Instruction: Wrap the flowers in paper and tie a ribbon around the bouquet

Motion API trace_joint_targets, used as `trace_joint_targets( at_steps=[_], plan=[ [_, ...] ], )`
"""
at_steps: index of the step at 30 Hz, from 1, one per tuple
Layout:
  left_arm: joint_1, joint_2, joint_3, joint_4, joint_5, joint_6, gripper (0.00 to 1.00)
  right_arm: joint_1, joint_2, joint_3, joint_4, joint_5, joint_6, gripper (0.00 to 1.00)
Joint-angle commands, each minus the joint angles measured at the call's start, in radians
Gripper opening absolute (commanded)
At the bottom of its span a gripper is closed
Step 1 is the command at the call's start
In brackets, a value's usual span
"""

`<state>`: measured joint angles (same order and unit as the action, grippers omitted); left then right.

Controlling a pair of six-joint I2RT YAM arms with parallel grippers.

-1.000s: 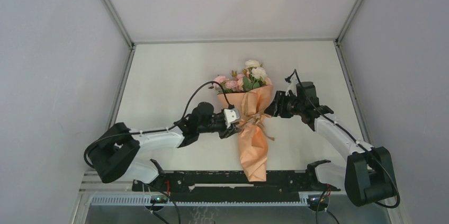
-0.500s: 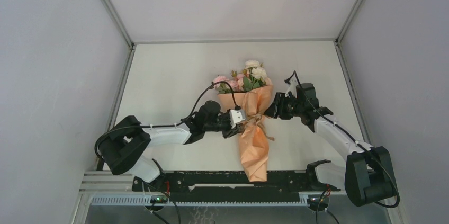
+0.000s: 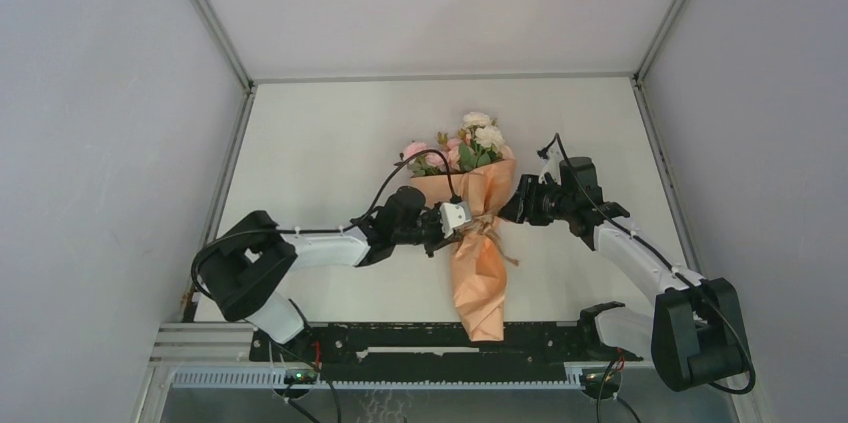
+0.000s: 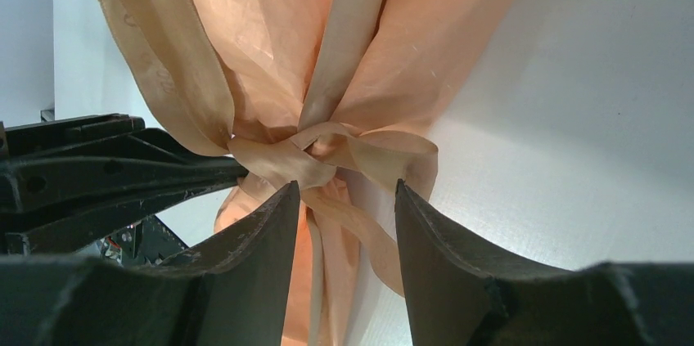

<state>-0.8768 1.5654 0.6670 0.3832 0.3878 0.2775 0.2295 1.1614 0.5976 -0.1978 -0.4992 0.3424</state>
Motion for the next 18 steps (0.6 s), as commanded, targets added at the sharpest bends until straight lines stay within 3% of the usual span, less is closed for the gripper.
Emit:
trace_joint_targets(
  at_steps=[1, 4, 12, 18],
  plan=[
    [-0.005, -0.018, 0.034, -0.004, 0.045, 0.032, 0.00, -0.001, -0.018, 0.003, 0.019, -0.009, -0.012, 0.56],
    [-0.005, -0.076, -0.011, -0.007, 0.091, 0.089, 0.00, -0.001, -0.011, 0.004, 0.016, -0.009, -0.004, 0.58],
    [-0.005, -0.164, -0.050, -0.086, 0.041, 0.172, 0.00, -0.003, 0.036, -0.030, 0.093, -0.018, 0.104, 0.67],
    [-0.004, -0.206, -0.062, -0.260, 0.022, 0.337, 0.00, -0.006, -0.007, -0.035, 0.098, 0.019, 0.154, 0.70]
  ],
)
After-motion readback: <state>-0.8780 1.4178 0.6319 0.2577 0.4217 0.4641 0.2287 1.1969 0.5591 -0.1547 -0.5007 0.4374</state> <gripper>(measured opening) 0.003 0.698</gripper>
